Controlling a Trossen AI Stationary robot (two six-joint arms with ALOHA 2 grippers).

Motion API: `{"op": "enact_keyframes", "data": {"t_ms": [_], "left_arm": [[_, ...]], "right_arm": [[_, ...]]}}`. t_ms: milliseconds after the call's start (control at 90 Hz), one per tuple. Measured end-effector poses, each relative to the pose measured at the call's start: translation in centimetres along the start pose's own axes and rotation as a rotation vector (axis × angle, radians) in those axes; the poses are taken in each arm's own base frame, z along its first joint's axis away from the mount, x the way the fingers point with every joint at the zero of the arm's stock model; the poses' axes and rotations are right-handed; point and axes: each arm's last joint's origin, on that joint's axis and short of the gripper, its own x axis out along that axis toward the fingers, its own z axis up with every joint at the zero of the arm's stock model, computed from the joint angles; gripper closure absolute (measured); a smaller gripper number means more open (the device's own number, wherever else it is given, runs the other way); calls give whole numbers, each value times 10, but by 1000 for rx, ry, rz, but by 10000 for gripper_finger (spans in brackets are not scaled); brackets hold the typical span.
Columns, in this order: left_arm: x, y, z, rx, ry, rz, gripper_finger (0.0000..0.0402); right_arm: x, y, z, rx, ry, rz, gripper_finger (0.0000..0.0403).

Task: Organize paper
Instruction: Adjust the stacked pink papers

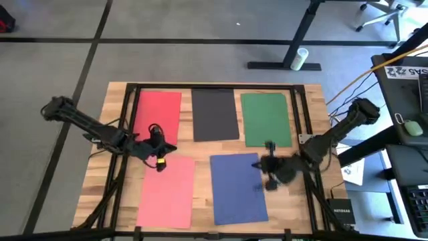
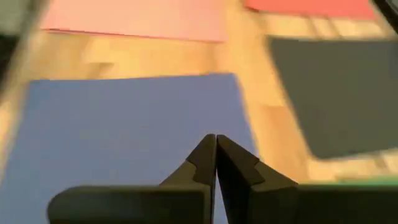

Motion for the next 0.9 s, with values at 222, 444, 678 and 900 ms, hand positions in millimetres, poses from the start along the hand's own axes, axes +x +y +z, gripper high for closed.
{"op": "enact_keyframes", "data": {"t_ms": [222, 444, 678, 900], "left_arm": [[54, 24, 13, 49, 65, 32, 402], [119, 50, 30, 119, 182, 60, 402], [175, 54, 45, 208, 247, 57, 402], [204, 58, 44, 253, 296, 68, 402]], "right_arm": [[18, -32, 4, 60, 52, -77, 403], [25, -51, 7, 71, 80, -134, 403], [28, -61, 8, 80, 88, -167, 403], [29, -65, 8, 74, 106, -175, 403]]}}
